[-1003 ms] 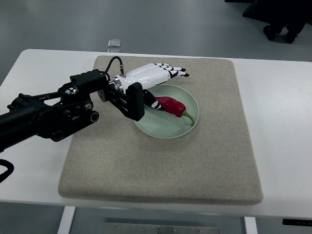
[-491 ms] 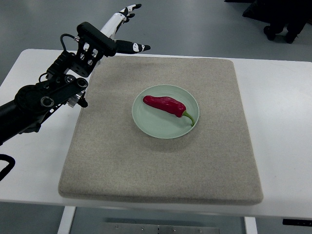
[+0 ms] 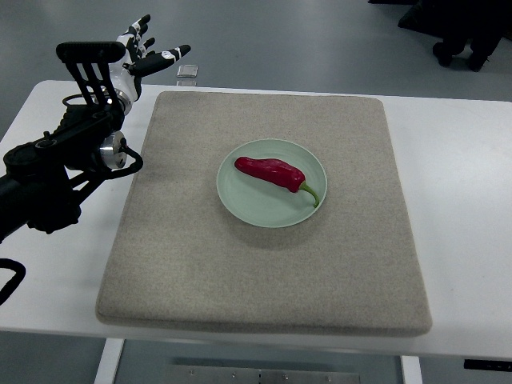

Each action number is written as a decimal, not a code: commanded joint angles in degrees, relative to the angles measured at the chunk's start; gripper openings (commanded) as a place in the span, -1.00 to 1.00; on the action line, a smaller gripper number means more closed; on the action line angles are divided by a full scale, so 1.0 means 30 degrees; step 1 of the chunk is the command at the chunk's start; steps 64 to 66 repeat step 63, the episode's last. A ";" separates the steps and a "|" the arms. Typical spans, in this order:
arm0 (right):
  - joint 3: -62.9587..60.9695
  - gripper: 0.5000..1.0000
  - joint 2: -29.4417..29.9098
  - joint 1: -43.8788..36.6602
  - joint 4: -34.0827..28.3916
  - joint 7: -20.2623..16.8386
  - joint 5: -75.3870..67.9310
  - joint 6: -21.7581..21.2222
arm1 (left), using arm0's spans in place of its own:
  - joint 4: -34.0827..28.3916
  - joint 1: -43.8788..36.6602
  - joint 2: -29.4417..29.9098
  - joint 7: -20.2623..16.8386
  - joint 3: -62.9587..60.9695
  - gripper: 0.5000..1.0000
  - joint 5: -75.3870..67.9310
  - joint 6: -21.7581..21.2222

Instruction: Place red pepper on plate with left hand

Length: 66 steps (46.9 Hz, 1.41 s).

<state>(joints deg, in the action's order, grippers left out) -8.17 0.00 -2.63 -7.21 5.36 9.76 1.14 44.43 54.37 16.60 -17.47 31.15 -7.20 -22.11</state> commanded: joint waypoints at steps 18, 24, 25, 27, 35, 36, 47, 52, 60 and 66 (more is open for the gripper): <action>0.0000 0.73 0.0000 -0.0003 0.0001 0.0000 -0.0001 0.0000 | 0.0160 -0.2564 -0.1138 -0.0094 0.5583 1.00 0.1757 0.2183; 0.0000 0.73 0.0000 -0.0003 0.0001 0.0000 -0.0001 0.0000 | 0.0160 -0.2770 -0.1138 -0.0094 0.5730 1.00 0.1757 0.2563; 0.0000 0.73 0.0000 0.0026 0.0001 0.0000 -0.0001 0.0000 | 0.0160 -0.2828 -0.1138 -0.0094 0.5759 1.00 0.1757 0.2651; 0.0000 0.73 0.0000 -0.0003 0.0001 0.0001 -0.0001 0.0000 | 0.0160 -0.2975 -0.1138 -0.0094 0.5760 1.00 0.1757 0.2914; 0.0000 0.73 0.0000 -0.0003 0.0001 0.0000 -0.0001 0.0000 | 0.0160 -0.3209 -0.1138 -0.0094 0.6667 1.00 0.1757 0.3413; 0.0000 0.73 0.0000 0.0026 0.0001 0.0000 -0.0001 0.0000 | 0.0160 -0.3268 -0.1138 -0.0123 0.6755 1.00 0.1757 0.3472; 0.0000 0.73 0.0000 0.0026 0.0001 0.0000 -0.0001 0.0000 | 0.0160 -0.3444 -0.1138 -0.0153 0.6902 1.00 0.1757 0.3970; -0.0029 0.73 0.0000 -0.0003 0.0001 0.0000 -0.0001 -0.0088 | 0.0160 -0.3473 -0.1168 -0.0153 0.6902 1.00 0.1757 0.3970; 0.0000 0.73 0.0000 -0.0003 -0.0262 0.0029 0.0204 -0.0176 | 0.0160 -0.3473 -0.1168 -0.0153 0.6931 1.00 0.1757 0.3970; 0.0000 0.73 0.0000 -0.0003 -0.0263 0.0030 0.0175 -0.0205 | 0.0160 -0.3473 -0.1168 -0.0153 0.6931 1.00 0.1757 0.3970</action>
